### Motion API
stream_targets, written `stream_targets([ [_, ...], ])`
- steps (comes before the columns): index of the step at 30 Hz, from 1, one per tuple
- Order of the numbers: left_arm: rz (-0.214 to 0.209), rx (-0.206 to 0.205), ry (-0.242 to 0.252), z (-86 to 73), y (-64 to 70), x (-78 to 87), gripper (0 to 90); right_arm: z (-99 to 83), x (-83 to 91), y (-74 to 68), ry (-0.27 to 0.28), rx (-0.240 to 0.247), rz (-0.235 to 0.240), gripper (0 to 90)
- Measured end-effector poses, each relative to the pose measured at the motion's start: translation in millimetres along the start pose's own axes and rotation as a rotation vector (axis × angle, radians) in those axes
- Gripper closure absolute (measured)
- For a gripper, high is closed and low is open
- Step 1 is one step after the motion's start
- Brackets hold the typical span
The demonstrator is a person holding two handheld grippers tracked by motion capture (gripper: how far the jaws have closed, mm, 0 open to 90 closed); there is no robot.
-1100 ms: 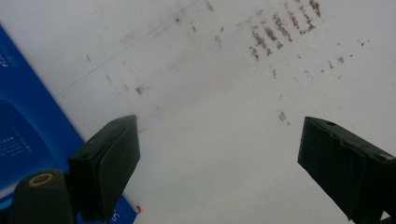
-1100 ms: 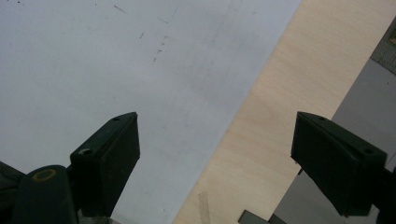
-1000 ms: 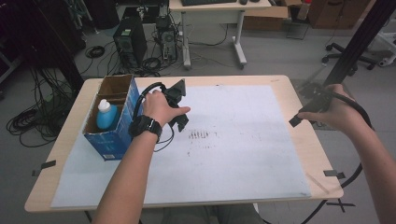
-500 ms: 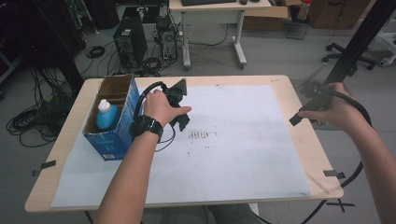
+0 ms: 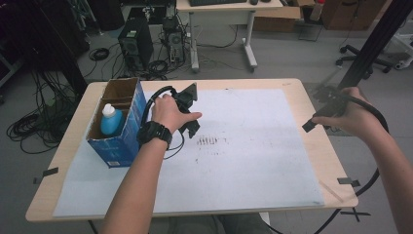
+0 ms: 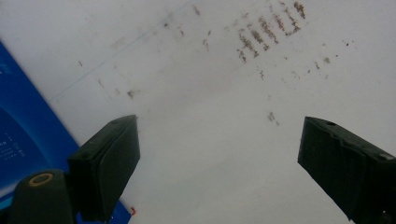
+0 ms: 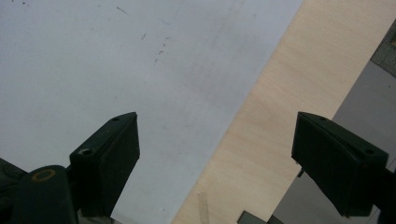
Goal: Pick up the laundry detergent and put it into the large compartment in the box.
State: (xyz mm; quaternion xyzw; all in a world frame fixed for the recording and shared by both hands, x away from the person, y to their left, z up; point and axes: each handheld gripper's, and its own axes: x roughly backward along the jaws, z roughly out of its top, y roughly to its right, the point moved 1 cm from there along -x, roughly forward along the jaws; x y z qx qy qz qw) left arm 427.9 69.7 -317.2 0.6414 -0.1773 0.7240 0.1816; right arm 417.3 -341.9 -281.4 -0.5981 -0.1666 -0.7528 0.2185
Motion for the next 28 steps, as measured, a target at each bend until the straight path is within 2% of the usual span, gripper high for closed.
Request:
stream_targets([
  [28,0.0,-0.014,-0.003,-0.3,4.9,-3.7,13.2,-1.4,-0.7,-0.8,-0.002,0.0,0.009,13.8],
])
